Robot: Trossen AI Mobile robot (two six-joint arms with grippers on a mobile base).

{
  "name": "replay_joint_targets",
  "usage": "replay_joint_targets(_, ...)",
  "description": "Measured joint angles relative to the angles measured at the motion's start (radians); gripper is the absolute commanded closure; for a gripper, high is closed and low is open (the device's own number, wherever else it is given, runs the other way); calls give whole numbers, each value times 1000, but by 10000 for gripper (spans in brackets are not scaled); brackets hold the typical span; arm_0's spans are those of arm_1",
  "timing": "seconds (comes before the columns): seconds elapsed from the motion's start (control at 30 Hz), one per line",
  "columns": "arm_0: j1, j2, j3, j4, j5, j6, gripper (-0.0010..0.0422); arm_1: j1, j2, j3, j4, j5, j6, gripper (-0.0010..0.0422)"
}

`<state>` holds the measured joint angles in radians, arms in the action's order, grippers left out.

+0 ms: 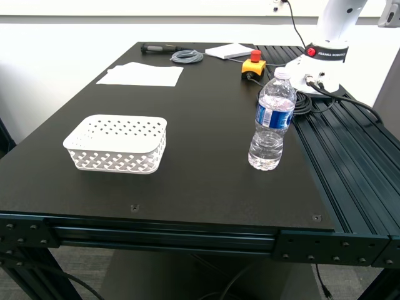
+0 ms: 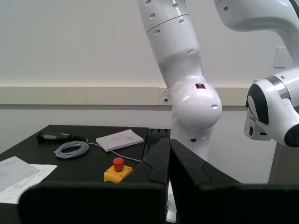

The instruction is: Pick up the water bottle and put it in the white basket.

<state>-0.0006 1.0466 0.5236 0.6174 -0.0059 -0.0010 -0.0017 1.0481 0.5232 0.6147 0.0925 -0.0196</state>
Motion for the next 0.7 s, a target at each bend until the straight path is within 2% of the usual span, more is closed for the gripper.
replay_joint_targets(0.57,1,0,0,0,0,0,412,0,0,0,0,1,0,413)
replay_joint_targets(0.63,0,0,0,0,0,0,412,-1,0,0,9,41,0,413)
replay_joint_targets(0.7,0,0,0,0,0,0,412,-5,7,18,10,176,11,413)
